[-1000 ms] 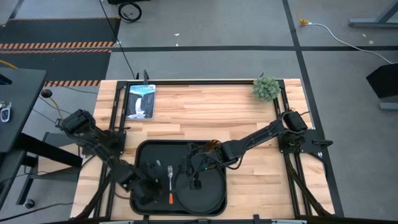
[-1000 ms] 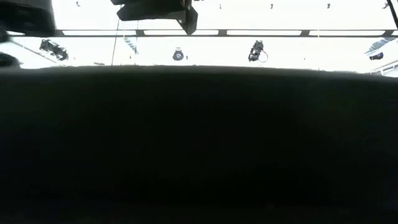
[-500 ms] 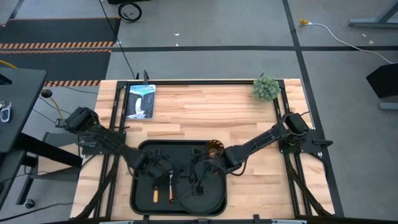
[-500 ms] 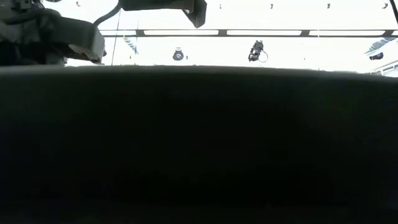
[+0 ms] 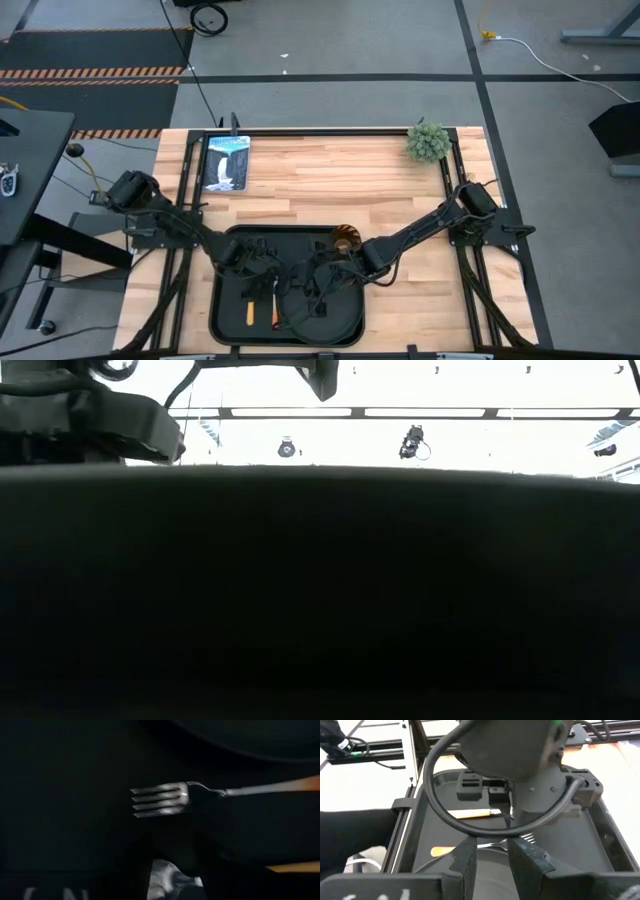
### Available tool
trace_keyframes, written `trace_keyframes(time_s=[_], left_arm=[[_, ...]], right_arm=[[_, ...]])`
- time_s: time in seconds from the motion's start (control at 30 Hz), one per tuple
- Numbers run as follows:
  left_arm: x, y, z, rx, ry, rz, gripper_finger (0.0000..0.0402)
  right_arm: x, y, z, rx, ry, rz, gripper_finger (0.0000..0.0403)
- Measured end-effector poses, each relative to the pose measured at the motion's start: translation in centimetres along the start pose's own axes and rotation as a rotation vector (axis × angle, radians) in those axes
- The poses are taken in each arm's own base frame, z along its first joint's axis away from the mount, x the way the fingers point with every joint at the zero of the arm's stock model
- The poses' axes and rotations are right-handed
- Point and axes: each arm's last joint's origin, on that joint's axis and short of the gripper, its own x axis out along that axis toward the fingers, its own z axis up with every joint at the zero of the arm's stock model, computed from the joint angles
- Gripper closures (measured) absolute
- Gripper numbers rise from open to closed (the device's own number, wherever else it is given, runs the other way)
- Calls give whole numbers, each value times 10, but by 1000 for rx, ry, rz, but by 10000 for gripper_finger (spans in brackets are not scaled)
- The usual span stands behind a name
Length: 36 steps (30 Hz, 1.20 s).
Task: Pick and place plate/cup/fork/spoon on tray
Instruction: Adjust the orange fork on the black tray
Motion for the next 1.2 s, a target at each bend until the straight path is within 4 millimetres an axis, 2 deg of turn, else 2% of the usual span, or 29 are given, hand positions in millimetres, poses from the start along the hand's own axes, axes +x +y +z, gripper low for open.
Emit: trace_keyframes(time_s=[0.2,0.33,1.07,1.2], left_arm=[[4,16,7,-16,-9,-60,253],[12,28,3,-45,15,-90,253],[14,49,14,-82,-19,-236,254],[15,52,16,-98,-25,-234,264]], right_arm=[[-2,6,-1,16,-19,-26,289],[-4,10,-2,18,-23,-27,289],[-4,12,-2,17,-41,-40,289],[-4,12,-2,17,-41,-40,289]])
